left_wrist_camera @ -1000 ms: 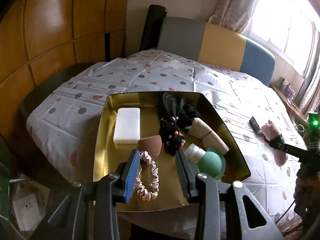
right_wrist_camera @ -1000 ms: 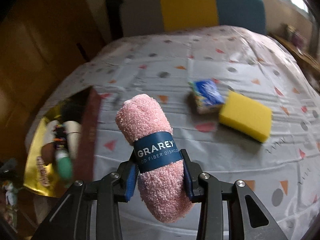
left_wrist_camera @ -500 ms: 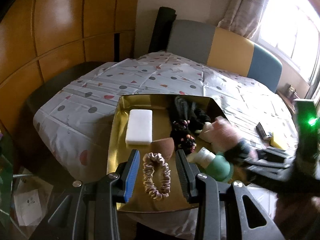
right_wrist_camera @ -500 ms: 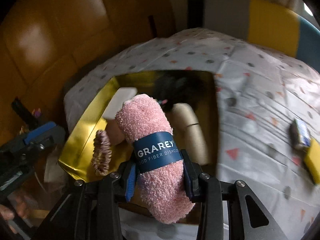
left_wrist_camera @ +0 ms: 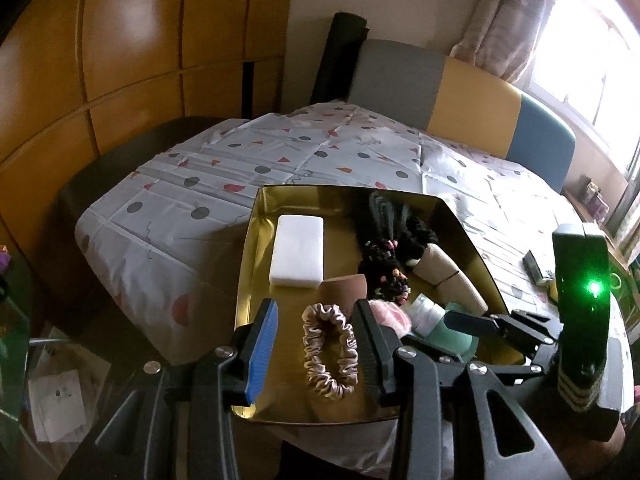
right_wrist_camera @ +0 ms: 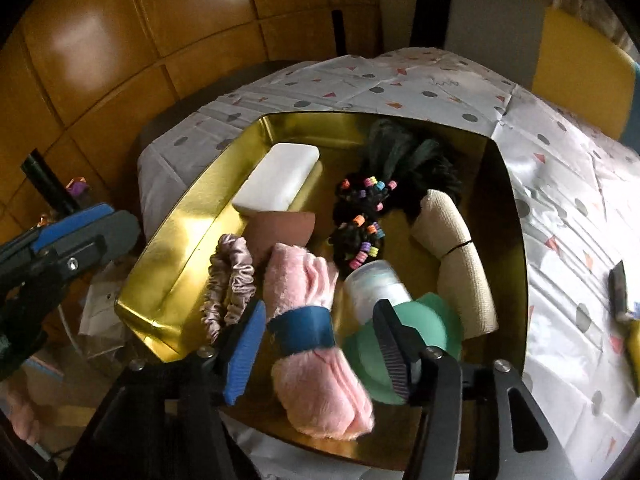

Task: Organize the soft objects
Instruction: 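Carry the pink towel roll into the gold tray and open the right tool, then reach the left tool to the blue Tempo tissue pack and close on it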

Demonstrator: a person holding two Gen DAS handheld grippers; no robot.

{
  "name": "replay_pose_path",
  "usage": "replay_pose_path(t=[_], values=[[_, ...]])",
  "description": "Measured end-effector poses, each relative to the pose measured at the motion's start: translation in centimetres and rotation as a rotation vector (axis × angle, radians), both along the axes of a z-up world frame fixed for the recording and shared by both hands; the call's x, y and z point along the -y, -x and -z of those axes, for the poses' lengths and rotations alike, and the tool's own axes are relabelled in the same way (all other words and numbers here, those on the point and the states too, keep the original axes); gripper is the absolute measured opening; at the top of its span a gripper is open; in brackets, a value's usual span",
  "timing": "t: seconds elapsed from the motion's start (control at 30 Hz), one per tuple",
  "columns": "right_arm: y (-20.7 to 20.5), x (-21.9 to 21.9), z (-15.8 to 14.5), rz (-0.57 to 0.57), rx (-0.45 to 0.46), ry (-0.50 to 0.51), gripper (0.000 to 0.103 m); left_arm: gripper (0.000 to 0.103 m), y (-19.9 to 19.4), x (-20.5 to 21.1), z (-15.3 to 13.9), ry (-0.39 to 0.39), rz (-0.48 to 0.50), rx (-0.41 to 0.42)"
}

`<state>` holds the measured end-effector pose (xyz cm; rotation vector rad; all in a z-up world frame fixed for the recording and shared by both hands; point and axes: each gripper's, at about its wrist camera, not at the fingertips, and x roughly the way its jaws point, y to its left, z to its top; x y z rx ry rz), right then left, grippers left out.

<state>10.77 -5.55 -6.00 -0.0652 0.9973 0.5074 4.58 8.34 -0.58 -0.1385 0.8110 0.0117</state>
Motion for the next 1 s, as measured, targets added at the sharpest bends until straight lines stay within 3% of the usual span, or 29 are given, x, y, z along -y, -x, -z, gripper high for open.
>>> replay_pose_path(t=[0.13, 0.27, 0.43, 1.0], values=[[0.2, 0.8, -0.1, 0.026, -0.009, -0.030, 0.060, 0.039, 0.1, 0.0, -0.2, -0.005, 0.000, 0.005], [0.7, 2.8, -1.2, 0.064, 0.020, -0.082, 0.069, 0.039, 0.2, 0.2, -0.5, -0.009, 0.006, 0.013], [1.0, 6.3, -2.5, 0.137, 0.067, -0.101, 0.070, 0.040, 0.2, 0.8, -0.9, -0.017, 0.021, 0.020], [0.8, 22.8, -2.0, 0.458, 0.085, -0.012, 0.073, 0.040, -0.6, 5.3, -1.7, -0.067, 0.128, 0.021]])
